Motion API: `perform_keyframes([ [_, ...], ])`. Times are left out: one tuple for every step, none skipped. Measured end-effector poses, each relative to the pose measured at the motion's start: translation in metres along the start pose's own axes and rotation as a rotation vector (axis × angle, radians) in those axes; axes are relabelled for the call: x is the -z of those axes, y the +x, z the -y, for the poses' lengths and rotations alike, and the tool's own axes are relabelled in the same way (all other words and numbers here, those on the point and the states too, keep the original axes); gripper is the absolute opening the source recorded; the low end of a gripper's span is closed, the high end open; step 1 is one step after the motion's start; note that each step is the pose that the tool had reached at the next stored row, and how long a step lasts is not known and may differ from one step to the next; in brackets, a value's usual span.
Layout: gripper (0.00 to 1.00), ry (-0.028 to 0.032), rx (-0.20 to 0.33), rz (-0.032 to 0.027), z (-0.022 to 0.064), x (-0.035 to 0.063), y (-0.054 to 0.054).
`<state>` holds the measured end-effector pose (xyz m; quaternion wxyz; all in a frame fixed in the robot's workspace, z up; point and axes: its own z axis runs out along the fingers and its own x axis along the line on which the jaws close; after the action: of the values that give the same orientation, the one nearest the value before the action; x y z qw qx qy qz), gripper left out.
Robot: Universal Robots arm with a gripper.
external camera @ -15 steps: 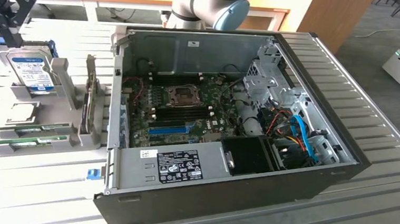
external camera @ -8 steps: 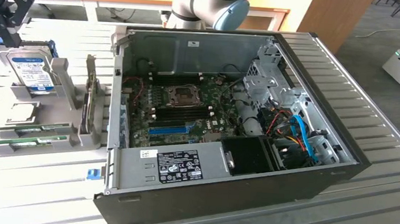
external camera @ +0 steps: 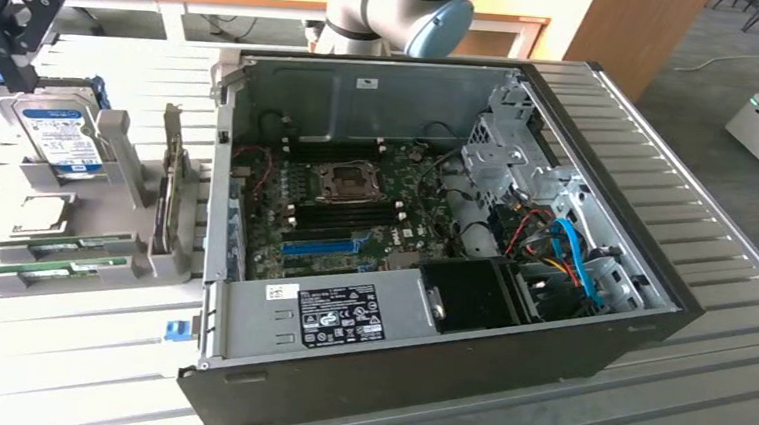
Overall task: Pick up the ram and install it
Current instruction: 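Reach for the ram, then pick up the ram and move it above insertion slot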
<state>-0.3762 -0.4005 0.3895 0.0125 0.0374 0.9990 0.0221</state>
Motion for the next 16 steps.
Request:
perform_keyframes([
  [0.11,0.0000,0.000,0.0000,0.0010,0.0001,-0.0001],
  [0.11,0.0000,0.000,0.0000,0.0021,0.0001,-0.0002],
  [0.11,-0.0001,0.000,0.0000,0.0031,0.0001,-0.0002],
  [0.11,0.0000,0.000,0.0000,0.0041,0.0002,-0.0003],
  [0.11,0.0000,0.000,-0.0001,0.0049,0.0003,-0.0004],
  [0.11,0.0000,0.000,0.0000,0.0056,0.0003,-0.0004],
  [0.11,-0.0001,0.000,0.0000,0.0061,0.0002,-0.0005],
  [0.11,0.0000,0.000,0.0000,0.0064,0.0003,-0.0005],
  [0.11,0.0000,0.000,0.0000,0.0064,0.0003,-0.0005],
  [0.11,-0.0001,0.000,0.0000,0.0064,0.0003,-0.0005],
  [0.11,0.0000,0.000,0.0000,0.0064,0.0003,-0.0005],
  [0.11,0.0000,0.000,0.0000,0.0064,0.0003,-0.0005],
  [0.11,0.0000,0.000,0.0000,0.0065,0.0003,-0.0005],
  [0.11,0.0000,0.000,0.0000,0.0064,0.0003,-0.0005],
  [0.11,0.0000,0.000,0.0000,0.0065,0.0003,-0.0005],
  [0.11,0.0000,0.000,0.0000,0.0064,0.0003,-0.0005],
])
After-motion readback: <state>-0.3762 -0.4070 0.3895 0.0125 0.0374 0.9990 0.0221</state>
